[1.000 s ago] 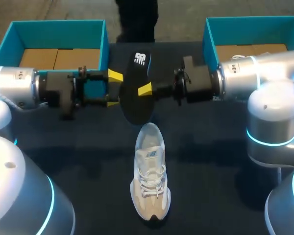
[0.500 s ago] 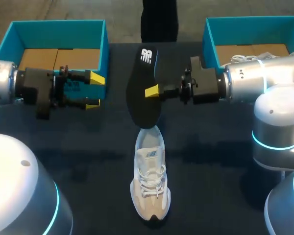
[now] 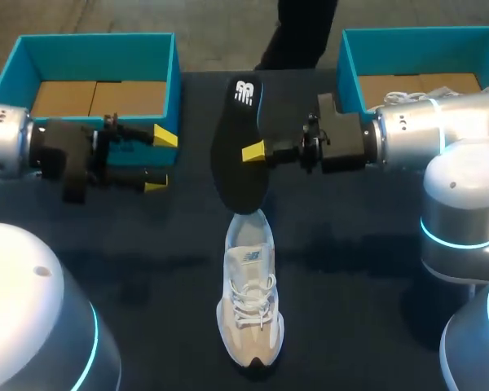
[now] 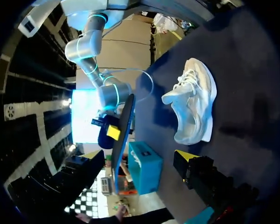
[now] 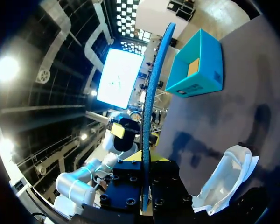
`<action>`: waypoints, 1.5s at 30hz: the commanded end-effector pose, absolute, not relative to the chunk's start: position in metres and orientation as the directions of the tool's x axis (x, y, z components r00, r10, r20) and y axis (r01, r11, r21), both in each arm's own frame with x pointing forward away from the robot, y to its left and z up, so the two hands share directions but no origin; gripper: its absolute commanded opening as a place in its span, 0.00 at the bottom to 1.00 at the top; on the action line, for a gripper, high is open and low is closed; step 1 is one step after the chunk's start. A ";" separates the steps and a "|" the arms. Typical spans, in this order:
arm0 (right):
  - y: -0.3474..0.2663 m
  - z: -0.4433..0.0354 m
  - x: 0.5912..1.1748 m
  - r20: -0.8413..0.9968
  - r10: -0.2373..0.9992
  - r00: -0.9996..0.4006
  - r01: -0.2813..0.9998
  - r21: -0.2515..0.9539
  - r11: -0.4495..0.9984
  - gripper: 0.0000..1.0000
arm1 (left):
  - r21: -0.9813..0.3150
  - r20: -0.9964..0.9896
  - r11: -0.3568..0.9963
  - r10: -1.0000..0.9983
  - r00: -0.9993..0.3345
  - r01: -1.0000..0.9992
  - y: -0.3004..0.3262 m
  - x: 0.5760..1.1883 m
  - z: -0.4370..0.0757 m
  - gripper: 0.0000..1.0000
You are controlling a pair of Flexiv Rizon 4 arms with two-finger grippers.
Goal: Take the shoe out of the shoebox, open the shoe tongue, remove and reinsert the insole, then place the shoe into the shoebox
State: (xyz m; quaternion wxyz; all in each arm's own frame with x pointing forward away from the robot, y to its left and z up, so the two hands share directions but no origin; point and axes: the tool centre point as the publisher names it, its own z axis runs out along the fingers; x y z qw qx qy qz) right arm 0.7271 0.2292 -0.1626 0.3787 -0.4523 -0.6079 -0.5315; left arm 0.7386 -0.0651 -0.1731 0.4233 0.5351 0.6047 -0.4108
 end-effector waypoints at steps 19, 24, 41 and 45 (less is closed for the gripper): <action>0.205 -0.189 0.743 0.848 0.161 -0.505 0.862 0.507 0.031 0.00 | -0.506 -0.551 0.504 0.436 -0.712 0.700 -0.049 0.701 -0.216 1.00; 0.205 -0.192 0.745 0.837 0.179 -0.517 0.854 0.518 0.046 0.00 | -0.500 -0.511 0.529 0.458 -0.727 0.685 -0.051 0.701 -0.222 1.00; 0.213 -0.208 0.745 0.796 0.165 -0.583 0.812 0.578 0.078 0.00 | -0.546 -0.308 0.667 0.403 -0.862 0.507 -0.060 0.700 -0.255 1.00; 0.214 -0.218 0.752 0.753 0.133 -0.644 0.765 0.637 0.096 0.00 | -0.521 -0.249 0.733 0.358 -0.900 0.436 -0.058 0.702 -0.262 1.00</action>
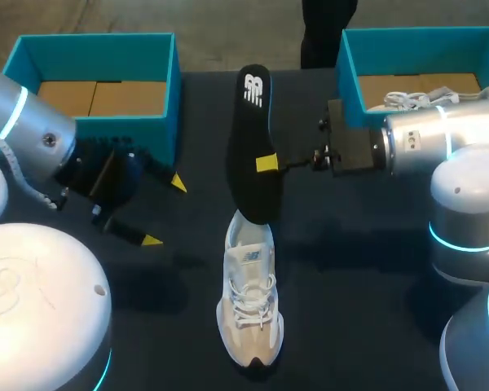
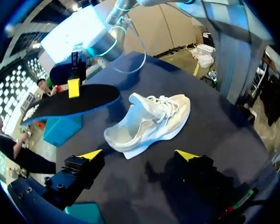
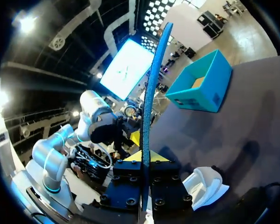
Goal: Take the shoe out of the shoebox, open the shoe tongue, remove and reinsert the insole, then place the shoe into the shoebox
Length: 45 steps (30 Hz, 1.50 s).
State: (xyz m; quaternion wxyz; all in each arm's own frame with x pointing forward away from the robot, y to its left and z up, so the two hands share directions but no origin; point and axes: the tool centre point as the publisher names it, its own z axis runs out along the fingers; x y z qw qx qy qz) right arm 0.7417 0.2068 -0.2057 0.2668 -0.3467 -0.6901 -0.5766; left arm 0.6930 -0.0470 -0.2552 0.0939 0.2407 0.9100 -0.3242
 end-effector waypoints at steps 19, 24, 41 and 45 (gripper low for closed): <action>0.218 -0.225 0.766 0.656 0.137 -0.743 0.669 0.735 0.107 0.00 | -0.483 -0.176 0.802 0.305 -0.936 0.352 -0.063 0.705 -0.279 1.00; 0.218 -0.225 0.766 0.656 0.137 -0.743 0.669 0.735 0.107 0.00 | -0.483 -0.176 0.802 0.305 -0.936 0.352 -0.063 0.705 -0.279 1.00; 0.228 -0.243 0.768 0.553 0.063 -0.831 0.557 0.824 0.106 0.00 | -0.427 -0.089 0.870 0.229 -0.969 0.245 -0.077 0.703 -0.319 1.00; 0.232 -0.249 0.769 0.555 0.051 -0.830 0.557 0.824 0.099 0.00 | -0.397 -0.086 0.889 0.211 -0.974 0.228 -0.078 0.701 -0.330 1.00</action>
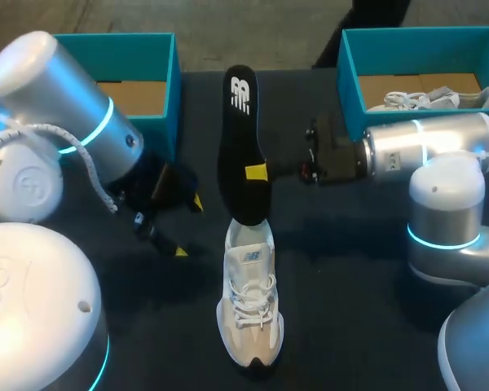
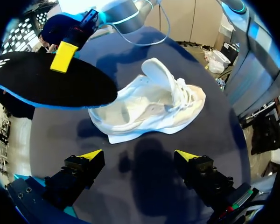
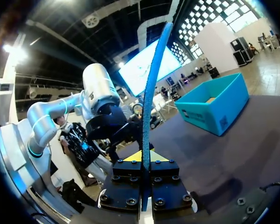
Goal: Take the shoe out of the shoebox, open the shoe tongue, remove and reinsert the insole, then place the shoe into the shoebox
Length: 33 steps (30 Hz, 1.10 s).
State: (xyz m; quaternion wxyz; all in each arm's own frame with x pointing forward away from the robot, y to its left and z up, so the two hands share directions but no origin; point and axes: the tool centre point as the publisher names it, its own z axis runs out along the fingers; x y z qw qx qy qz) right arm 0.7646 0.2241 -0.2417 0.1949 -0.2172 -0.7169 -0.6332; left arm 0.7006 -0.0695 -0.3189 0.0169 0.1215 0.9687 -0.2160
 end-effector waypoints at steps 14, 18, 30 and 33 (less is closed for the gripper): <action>0.235 -0.254 0.769 0.564 0.031 -0.825 0.565 0.821 0.082 0.00 | -0.387 -0.072 0.898 0.196 -0.978 0.209 -0.077 0.700 -0.338 1.00; 0.235 -0.256 0.769 0.563 0.039 -0.825 0.565 0.821 0.081 0.00 | -0.387 -0.072 0.898 0.196 -0.978 0.209 -0.077 0.700 -0.338 1.00; 0.244 -0.271 0.766 0.594 0.062 -0.802 0.596 0.802 0.032 0.00 | -0.387 -0.072 0.898 0.196 -0.978 0.209 -0.077 0.700 -0.338 1.00; 0.245 -0.276 0.763 0.603 0.069 -0.795 0.605 0.796 0.020 0.00 | -0.387 -0.072 0.898 0.196 -0.978 0.209 -0.077 0.700 -0.338 1.00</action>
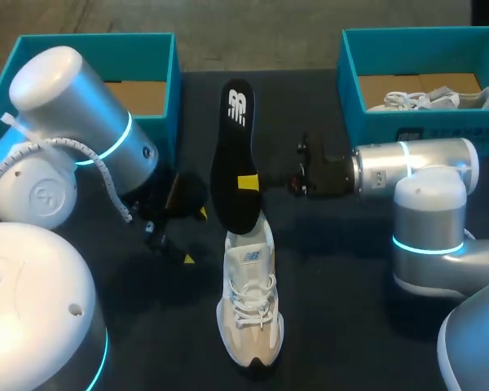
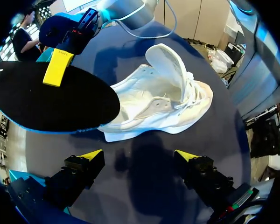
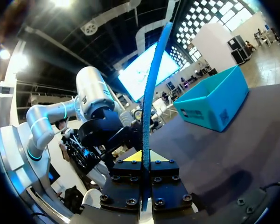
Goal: Take the shoe out of the shoebox, open the shoe tongue, remove and reinsert the insole, then place the shoe into the shoebox
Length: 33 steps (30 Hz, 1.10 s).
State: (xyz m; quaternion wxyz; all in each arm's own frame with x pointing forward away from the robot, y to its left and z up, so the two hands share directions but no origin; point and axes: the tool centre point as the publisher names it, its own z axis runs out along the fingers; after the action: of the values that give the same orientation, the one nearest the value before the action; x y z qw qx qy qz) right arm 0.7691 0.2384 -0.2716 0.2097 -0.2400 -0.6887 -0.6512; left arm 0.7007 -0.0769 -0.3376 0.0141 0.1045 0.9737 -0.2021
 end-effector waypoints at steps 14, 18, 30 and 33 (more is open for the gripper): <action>0.249 -0.290 0.742 0.654 0.106 -0.749 0.656 0.755 -0.027 0.00 | -0.387 -0.072 0.898 0.196 -0.978 0.209 -0.077 0.700 -0.338 1.00; 0.250 -0.293 0.740 0.660 0.115 -0.742 0.661 0.750 -0.036 0.00 | -0.387 -0.072 0.898 0.196 -0.978 0.209 -0.077 0.700 -0.338 1.00; 0.254 -0.302 0.735 0.667 0.117 -0.736 0.666 0.744 -0.052 0.00 | -0.387 -0.072 0.898 0.196 -0.978 0.209 -0.077 0.700 -0.338 1.00; 0.256 -0.303 0.734 0.667 0.117 -0.736 0.666 0.744 -0.055 0.00 | -0.387 -0.072 0.898 0.196 -0.978 0.209 -0.077 0.700 -0.338 1.00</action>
State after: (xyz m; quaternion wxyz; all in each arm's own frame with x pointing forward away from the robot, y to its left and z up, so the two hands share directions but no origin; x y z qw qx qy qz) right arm 0.7358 0.2507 -0.3015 0.2101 -0.2962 -0.6564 -0.6613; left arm 0.7006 -0.0767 -0.3376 0.0143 0.1044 0.9737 -0.2020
